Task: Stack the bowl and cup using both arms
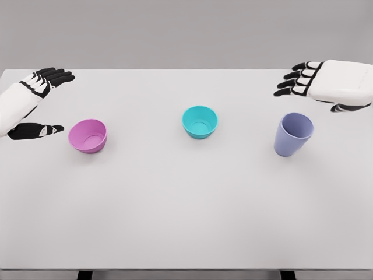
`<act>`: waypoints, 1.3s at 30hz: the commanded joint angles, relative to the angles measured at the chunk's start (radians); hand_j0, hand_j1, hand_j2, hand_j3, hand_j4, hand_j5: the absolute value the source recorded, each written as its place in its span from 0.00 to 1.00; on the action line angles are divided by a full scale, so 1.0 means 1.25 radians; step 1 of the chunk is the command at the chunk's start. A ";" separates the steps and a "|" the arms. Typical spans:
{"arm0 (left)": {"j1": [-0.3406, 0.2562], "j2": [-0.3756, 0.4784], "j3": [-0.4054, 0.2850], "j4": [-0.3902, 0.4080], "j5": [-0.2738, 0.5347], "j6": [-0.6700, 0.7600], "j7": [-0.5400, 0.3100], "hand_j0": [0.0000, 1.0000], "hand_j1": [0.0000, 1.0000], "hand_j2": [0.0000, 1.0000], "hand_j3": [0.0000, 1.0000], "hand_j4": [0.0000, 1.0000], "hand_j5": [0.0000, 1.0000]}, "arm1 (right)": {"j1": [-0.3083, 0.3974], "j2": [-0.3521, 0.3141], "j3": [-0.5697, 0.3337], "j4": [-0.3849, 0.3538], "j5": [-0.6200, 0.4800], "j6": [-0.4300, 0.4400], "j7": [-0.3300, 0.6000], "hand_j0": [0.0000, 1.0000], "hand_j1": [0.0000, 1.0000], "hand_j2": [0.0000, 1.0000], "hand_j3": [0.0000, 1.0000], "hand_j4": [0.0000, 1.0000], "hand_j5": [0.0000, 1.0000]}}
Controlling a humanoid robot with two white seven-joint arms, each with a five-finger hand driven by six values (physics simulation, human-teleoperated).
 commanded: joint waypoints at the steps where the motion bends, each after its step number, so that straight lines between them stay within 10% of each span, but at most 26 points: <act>1: 0.000 0.001 0.000 0.000 0.006 0.000 0.000 1.00 1.00 1.00 1.00 1.00 1.00 | -0.002 0.002 0.007 -0.001 -0.004 0.003 0.000 1.00 1.00 1.00 1.00 1.00 1.00; 8: -0.005 0.000 0.023 -0.001 0.000 0.000 -0.035 1.00 1.00 1.00 1.00 1.00 1.00 | 0.025 -0.004 -0.081 0.008 -0.050 0.003 0.000 1.00 1.00 1.00 1.00 1.00 1.00; 15: -0.054 -0.005 0.072 -0.020 0.065 0.000 -0.492 1.00 1.00 1.00 1.00 1.00 1.00 | 0.052 -0.007 -0.118 0.032 -0.048 0.003 0.000 1.00 1.00 1.00 1.00 1.00 1.00; 27: -0.187 0.056 -0.059 -0.106 0.104 0.008 -0.492 1.00 1.00 1.00 1.00 1.00 1.00 | 0.060 -0.022 -0.142 0.039 -0.048 0.003 0.000 1.00 1.00 1.00 1.00 1.00 1.00; 34: -0.185 0.062 -0.106 -0.108 0.104 0.390 -0.492 1.00 1.00 1.00 1.00 1.00 1.00 | 0.057 -0.030 -0.140 0.041 -0.048 0.003 0.000 1.00 1.00 1.00 1.00 1.00 1.00; 39: -0.184 0.115 -0.141 -0.119 0.101 0.398 -0.492 1.00 1.00 1.00 1.00 1.00 1.00 | 0.056 -0.028 -0.139 0.042 -0.048 0.003 0.000 1.00 1.00 1.00 1.00 1.00 1.00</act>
